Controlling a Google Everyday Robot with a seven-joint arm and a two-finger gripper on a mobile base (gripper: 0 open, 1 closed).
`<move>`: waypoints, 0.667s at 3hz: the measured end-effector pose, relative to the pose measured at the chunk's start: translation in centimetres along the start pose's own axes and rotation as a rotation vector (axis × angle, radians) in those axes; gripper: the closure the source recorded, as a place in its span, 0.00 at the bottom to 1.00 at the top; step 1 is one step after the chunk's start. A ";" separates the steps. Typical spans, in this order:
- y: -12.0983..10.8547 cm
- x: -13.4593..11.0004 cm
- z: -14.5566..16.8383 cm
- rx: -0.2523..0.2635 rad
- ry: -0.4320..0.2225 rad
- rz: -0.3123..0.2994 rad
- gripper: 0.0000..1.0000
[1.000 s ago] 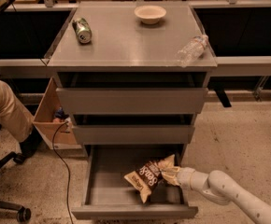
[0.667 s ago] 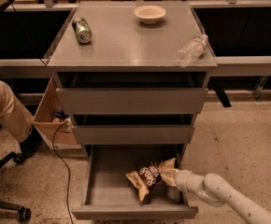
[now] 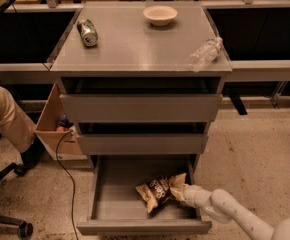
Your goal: Place brown chip bag into bottom drawer
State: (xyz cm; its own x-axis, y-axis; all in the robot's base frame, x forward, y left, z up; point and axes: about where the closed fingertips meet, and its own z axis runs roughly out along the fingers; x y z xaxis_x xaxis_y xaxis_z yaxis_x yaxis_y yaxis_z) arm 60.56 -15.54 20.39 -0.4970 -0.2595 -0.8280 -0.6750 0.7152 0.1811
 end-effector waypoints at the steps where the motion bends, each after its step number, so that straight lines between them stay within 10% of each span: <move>1: -0.4 0.4 1.5 0.004 0.001 0.020 0.81; 2: 0.2 -0.5 2.9 -0.032 -0.011 0.032 0.50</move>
Offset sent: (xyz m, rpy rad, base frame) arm 0.0225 0.0254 -0.0118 0.0602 0.0305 0.0085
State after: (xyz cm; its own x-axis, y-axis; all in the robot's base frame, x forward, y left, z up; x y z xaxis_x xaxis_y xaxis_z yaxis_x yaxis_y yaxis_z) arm 62.22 -13.39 19.33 -0.5132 -0.2294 -0.8271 -0.6757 0.7022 0.2245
